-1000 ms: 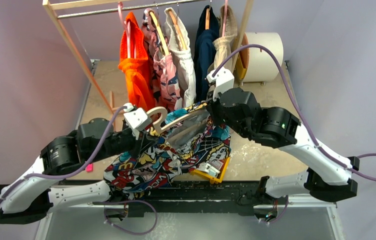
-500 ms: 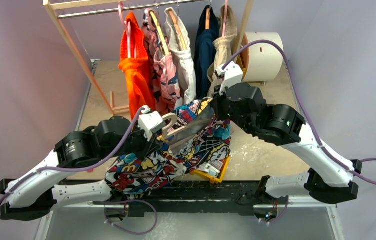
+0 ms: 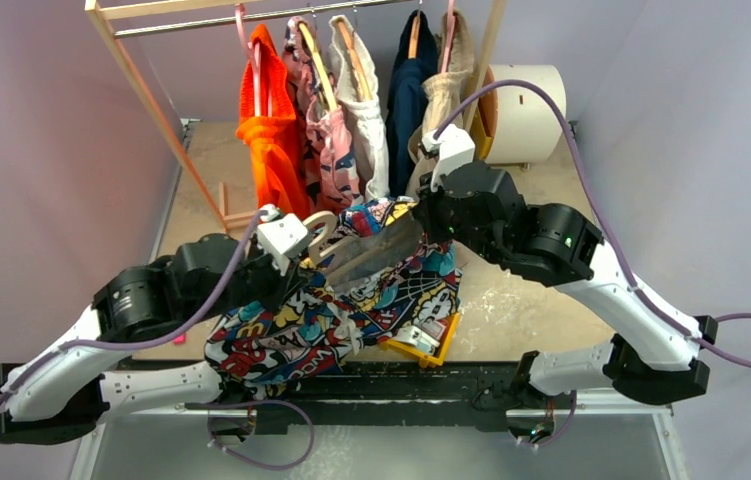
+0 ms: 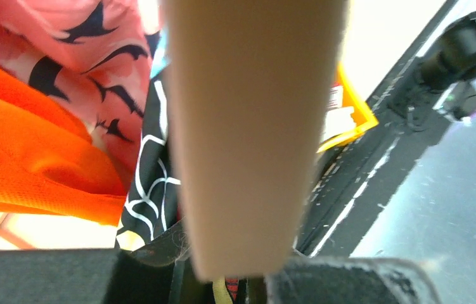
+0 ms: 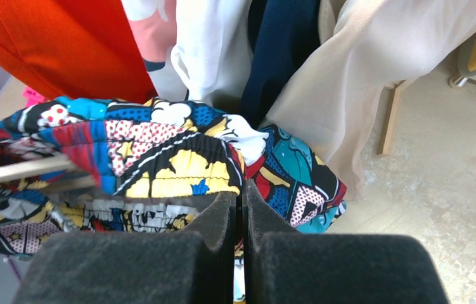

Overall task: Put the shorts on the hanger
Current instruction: Hang the shorts on the hanger.

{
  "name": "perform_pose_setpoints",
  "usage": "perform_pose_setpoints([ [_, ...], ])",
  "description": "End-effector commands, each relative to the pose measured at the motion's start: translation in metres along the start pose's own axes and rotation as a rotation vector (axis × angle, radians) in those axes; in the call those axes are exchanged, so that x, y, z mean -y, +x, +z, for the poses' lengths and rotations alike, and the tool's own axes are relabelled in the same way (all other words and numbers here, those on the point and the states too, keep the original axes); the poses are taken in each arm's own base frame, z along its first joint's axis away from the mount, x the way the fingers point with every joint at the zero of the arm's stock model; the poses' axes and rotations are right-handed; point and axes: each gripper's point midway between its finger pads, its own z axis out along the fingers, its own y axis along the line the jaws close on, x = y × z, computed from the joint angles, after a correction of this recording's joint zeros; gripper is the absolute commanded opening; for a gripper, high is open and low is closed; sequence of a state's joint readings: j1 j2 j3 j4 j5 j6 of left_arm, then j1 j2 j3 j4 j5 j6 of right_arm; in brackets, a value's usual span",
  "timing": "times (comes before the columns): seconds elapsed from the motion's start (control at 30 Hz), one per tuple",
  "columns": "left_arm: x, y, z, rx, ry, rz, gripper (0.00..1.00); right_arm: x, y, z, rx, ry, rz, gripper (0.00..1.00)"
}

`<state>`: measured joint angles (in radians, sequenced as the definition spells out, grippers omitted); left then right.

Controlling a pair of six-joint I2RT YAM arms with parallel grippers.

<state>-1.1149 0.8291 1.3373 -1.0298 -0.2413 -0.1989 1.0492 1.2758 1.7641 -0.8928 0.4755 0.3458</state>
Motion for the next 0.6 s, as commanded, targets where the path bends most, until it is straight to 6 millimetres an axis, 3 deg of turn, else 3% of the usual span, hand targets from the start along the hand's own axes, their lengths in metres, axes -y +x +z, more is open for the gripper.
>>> perform_pose_setpoints([
  [0.0,0.022,-0.049,-0.040,0.218,0.174,-0.018,0.00,0.027,-0.038,-0.021,0.159,0.084,0.093,0.00],
  [0.13,0.044,-0.026,-0.037,0.120,0.296,0.012,0.00,0.035,-0.072,-0.031,0.282,0.091,0.144,0.00],
  [0.3,0.050,0.010,-0.019,-0.034,0.315,0.028,0.00,0.039,-0.105,-0.036,0.382,0.103,0.166,0.00],
  [0.5,0.051,0.012,-0.018,-0.049,0.319,0.041,0.00,0.056,-0.105,-0.017,0.351,0.191,0.143,0.00],
  [0.57,0.041,0.014,-0.015,-0.062,0.258,0.043,0.00,0.059,-0.100,-0.014,0.329,0.207,0.128,0.00],
])
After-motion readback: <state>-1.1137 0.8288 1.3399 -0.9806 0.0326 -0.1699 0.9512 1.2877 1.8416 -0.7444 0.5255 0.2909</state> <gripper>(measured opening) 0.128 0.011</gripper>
